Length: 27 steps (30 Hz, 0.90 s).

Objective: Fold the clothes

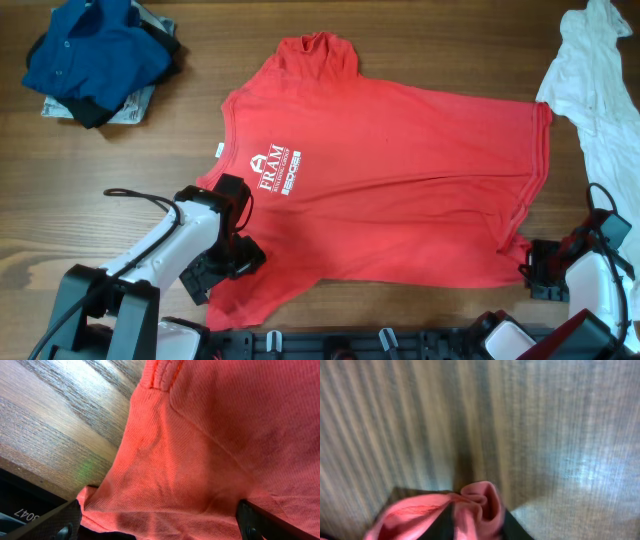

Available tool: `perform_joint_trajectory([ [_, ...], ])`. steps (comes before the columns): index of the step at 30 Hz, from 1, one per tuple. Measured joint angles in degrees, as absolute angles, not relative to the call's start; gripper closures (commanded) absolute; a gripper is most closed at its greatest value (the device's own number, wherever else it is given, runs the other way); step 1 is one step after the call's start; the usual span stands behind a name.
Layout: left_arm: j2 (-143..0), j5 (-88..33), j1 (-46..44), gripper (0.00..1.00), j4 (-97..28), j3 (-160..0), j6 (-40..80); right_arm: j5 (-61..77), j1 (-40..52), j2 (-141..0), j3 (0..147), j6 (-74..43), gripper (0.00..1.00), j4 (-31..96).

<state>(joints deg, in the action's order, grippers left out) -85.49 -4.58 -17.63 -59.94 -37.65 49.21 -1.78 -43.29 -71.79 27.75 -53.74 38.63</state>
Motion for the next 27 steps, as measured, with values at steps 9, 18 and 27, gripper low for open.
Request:
perform_joint_trajectory([
  [9,-85.49,-4.58,-17.63,0.0,-59.94,-37.65,49.21,0.03,-43.33,-72.88,29.06,-52.64,0.95,38.89],
  [18,-85.52,-7.62,-10.7,0.36,-55.77,-37.58,46.13,5.96,-43.33,-73.08,30.59,-47.99,0.94,37.17],
  [27,-85.62,-7.6,-10.11,0.14,-56.82,-37.47,45.15,8.14,-43.33,-73.08,30.61,-46.11,0.94,36.8],
])
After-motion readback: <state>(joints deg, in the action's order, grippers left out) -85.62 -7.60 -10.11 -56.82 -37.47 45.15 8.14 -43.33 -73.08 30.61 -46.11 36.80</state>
